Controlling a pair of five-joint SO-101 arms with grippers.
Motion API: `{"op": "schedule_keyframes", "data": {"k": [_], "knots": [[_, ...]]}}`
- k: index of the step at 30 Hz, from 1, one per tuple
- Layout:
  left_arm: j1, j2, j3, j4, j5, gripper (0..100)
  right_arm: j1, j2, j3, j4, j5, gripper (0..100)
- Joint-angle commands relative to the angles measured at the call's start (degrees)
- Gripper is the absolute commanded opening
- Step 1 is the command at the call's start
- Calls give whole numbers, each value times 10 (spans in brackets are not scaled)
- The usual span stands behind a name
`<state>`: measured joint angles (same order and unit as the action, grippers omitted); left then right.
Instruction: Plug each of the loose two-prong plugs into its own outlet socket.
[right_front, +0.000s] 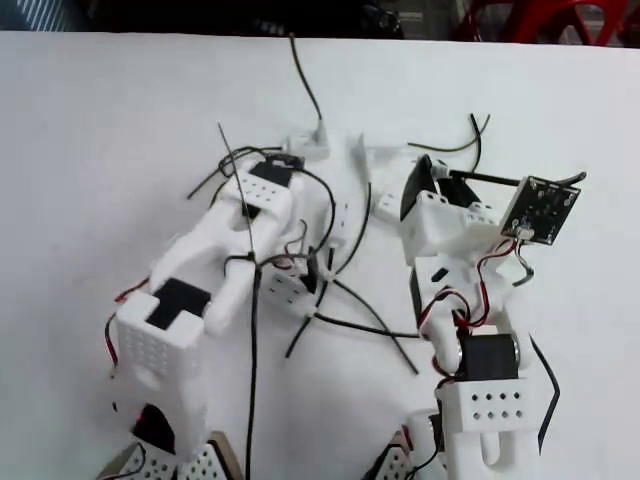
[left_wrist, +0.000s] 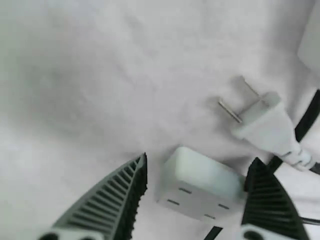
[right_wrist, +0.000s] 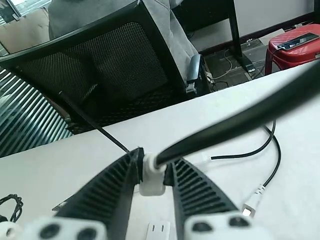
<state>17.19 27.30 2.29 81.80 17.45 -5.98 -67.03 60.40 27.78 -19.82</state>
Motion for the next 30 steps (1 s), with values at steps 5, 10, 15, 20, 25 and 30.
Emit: {"op": "schedule_keyframes", "data": {"k": [5, 10, 15, 20, 25, 30], "knots": [[5, 22, -18, 1, 0, 309, 7, -4, -4, -14, -2, 17], [-17, 22, -25, 2, -62, 308, 7, -4, -4, -14, -2, 17], [-74, 23, -70, 3, -240, 269, 7, -4, -4, -14, -2, 17], [-96, 13, -118, 36, -361, 189, 6, -4, -4, -14, -2, 17], [-80, -77, -127, 86, -400, 189, 6, -4, -4, -14, -1, 17], [-44, -200, -56, 86, -541, 189, 7, -4, -4, -14, -1, 17]]}}
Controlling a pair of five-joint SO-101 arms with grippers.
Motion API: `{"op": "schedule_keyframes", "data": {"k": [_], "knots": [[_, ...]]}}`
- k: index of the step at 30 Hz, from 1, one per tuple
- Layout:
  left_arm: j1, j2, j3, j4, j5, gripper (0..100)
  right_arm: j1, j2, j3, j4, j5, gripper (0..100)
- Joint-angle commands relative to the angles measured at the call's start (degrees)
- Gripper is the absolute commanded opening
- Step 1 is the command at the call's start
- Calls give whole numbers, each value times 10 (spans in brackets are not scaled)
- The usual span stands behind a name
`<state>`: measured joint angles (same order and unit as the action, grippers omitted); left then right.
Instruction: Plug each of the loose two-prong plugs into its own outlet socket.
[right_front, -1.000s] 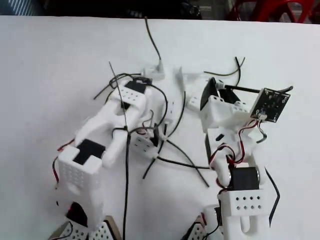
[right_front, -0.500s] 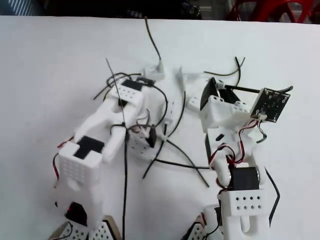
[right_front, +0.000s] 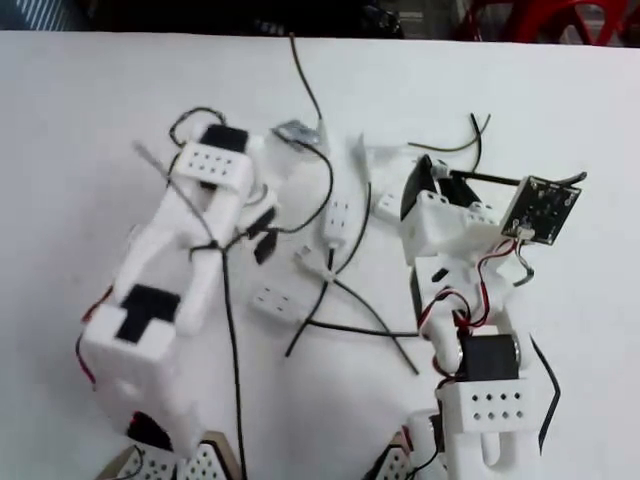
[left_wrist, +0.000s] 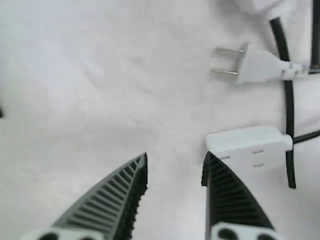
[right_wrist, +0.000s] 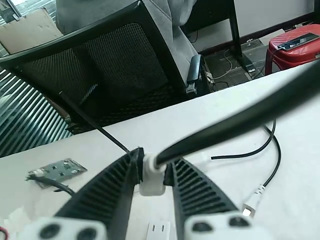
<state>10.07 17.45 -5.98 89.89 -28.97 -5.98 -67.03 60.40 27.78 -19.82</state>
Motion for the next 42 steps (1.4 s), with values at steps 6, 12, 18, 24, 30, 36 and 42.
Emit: {"op": "schedule_keyframes", "data": {"k": [6, 12, 18, 24, 30, 36, 42], "knots": [[70, -192, 188, -76, -227, 190, 7, -4, -5, -14, -1, 17], [73, -203, 343, -248, -294, 298, 7, -4, -5, -14, -1, 17], [76, -199, 373, -321, -295, 305, 7, -4, -5, -14, -1, 17], [95, -183, 372, -335, -296, 305, 7, -4, -5, -14, -1, 17], [105, -120, 334, -318, -295, 302, 7, -4, -6, -14, -1, 17], [121, -115, 328, -298, -293, 155, 7, -4, -6, -14, -1, 17], [124, -117, 323, -229, -287, 26, 7, -4, -6, -14, -1, 17]]}}
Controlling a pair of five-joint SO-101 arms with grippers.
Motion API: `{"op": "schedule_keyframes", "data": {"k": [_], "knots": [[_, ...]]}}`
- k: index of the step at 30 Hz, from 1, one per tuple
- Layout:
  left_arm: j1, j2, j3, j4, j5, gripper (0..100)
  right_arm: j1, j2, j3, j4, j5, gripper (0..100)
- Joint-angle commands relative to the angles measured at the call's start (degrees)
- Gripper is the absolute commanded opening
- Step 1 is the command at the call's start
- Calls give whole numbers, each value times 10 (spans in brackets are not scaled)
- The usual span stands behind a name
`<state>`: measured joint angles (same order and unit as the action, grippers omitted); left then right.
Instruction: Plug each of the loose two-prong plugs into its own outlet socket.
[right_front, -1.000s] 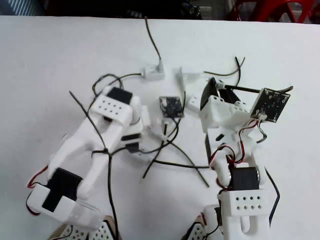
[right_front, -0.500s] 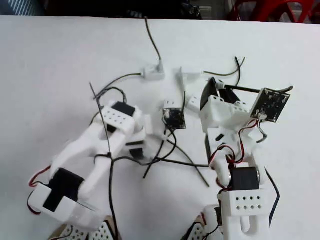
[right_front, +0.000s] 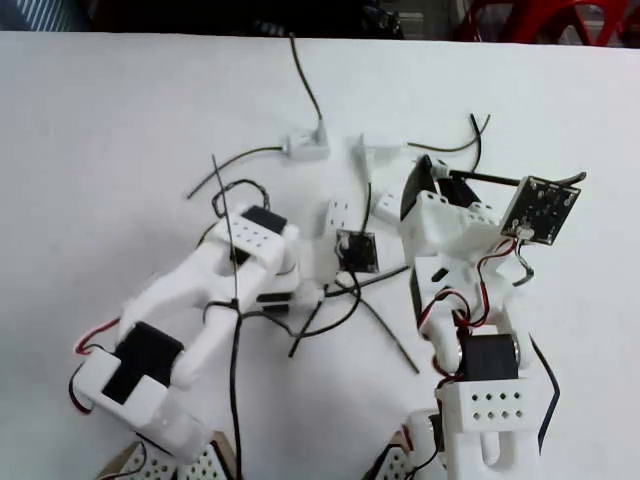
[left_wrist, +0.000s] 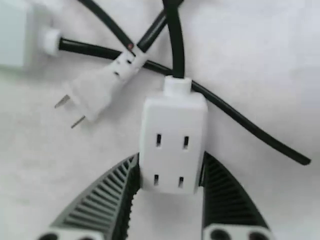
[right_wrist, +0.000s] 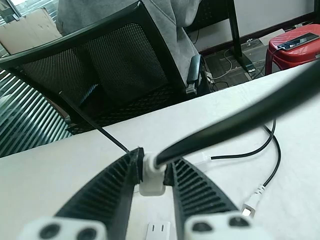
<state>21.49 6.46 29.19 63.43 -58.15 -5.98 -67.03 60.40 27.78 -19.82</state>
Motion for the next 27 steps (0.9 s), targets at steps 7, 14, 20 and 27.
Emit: {"op": "schedule_keyframes", "data": {"k": [7, 14, 20, 27], "knots": [[-34, -109, -24, 48, 119, 24, 7, -4, -5, -14, -1, 17], [-124, -220, -17, 25, 214, 24, 7, -4, -5, -14, -1, 17], [-161, -219, 74, -82, 229, 24, 7, -4, -4, -14, 0, 17], [-166, -219, 156, -156, 260, 72, 6, -4, -4, -14, 0, 17]]}}
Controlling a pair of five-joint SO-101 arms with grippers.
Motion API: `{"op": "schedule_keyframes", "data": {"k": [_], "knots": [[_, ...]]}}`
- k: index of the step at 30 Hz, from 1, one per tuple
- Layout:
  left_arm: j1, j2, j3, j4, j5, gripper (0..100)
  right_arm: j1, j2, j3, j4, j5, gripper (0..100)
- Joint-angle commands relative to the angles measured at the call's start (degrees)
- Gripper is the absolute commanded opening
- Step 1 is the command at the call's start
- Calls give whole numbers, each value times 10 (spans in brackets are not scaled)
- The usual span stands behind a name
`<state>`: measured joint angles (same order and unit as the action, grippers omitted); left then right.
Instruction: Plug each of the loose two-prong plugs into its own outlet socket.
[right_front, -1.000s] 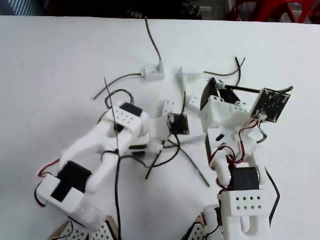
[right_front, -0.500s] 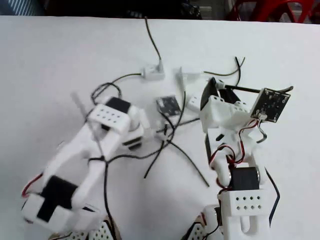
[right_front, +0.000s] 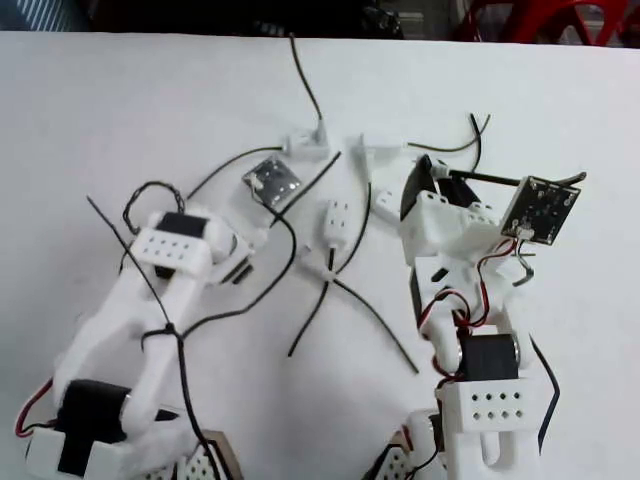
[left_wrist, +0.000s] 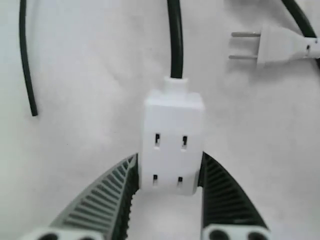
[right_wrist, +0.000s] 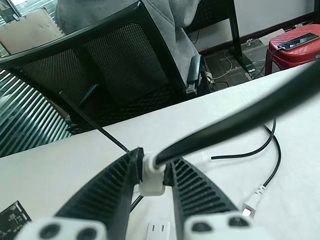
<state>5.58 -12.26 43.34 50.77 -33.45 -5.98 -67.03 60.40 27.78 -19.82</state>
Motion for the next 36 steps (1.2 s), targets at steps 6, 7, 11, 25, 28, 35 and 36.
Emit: {"op": "schedule_keyframes", "data": {"k": [6, 7, 11, 25, 28, 35, 36], "knots": [[-22, -37, 29, -28, 32, 324, 4, -4, -4, -12, 0, 17], [-28, -37, 21, -28, 33, 319, 3, -4, -4, -11, 1, 17], [-64, -38, -39, 17, 34, 308, 1, -4, -4, -10, 37, 17], [-188, -337, 20, 92, 90, 308, -198, 112, -93, 107, 146, 17], [-234, -421, 72, 92, 127, 308, -259, 177, -113, 104, 160, 17], [-288, -548, 245, 12, 153, 308, -369, 297, -141, 68, 173, 17], [-289, -560, 274, -8, 158, 308, -376, 315, -141, 50, 173, 17]]}}
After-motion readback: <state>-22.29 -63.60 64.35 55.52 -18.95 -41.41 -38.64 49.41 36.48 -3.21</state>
